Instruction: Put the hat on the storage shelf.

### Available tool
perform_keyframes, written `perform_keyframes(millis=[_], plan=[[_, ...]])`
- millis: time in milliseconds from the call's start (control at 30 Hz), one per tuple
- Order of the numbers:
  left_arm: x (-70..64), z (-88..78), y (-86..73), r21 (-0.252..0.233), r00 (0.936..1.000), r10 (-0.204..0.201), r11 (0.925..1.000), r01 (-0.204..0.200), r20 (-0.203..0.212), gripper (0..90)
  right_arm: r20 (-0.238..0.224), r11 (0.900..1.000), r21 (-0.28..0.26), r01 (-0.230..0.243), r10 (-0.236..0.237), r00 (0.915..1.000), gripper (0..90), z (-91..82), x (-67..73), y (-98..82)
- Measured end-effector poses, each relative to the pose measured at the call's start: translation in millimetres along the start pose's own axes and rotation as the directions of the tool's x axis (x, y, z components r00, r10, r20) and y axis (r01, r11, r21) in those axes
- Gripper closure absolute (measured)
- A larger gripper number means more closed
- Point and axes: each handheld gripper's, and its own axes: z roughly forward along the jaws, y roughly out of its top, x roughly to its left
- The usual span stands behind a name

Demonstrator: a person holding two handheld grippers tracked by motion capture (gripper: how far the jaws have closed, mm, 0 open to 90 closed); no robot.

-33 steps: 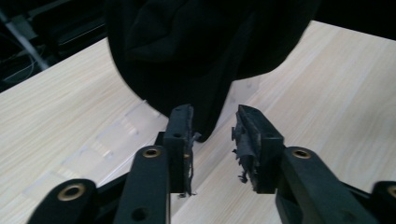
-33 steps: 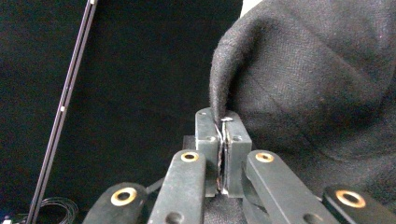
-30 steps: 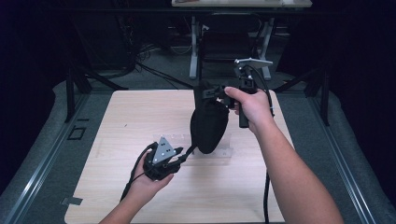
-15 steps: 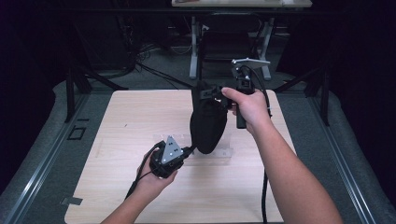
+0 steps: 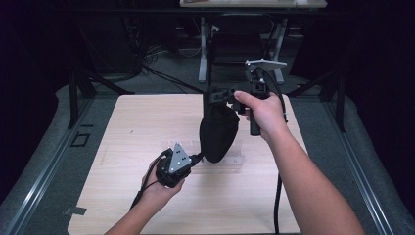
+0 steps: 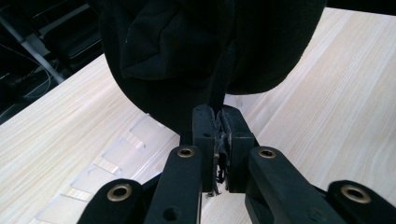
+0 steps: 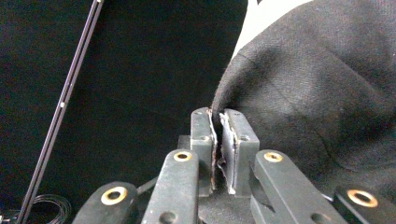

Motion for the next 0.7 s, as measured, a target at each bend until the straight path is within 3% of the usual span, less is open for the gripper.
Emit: perform_keyframes(millis=[200, 467, 667, 700], plan=[[7.6, -4.5, -5.8, 0.004, 0.9994, -0.021, 0.9998, 0.021, -0.026, 86.7, -0.005, 0.999, -0.037, 0.003, -0.003, 1.0, 84.1, -17.6, -0.5, -1.2], [11.0, -6.3, -18.7, 0.018, 0.9984, -0.016, 0.9997, 0.017, -0.055, 86.6, 0.002, 0.999, -0.053, -0.007, 0.007, 1.0, 84.0, -32.2, -8.8, -2.6], [16.5, 1.6, -44.4, 0.077, 0.9958, -0.068, 0.9944, 0.073, -0.061, 85.8, 0.022, 0.998, -0.06, -0.019, 0.021, 0.9995, 83.8, -41.3, -17.2, -5.9], [20.5, 1.1, -53.5, 0.069, 0.9932, -0.101, 0.992, 0.105, -0.057, 85.7, 0.021, 0.998, -0.058, -0.019, 0.02, 0.9996, 83.7, -42.7, -18.4, -6.1]])
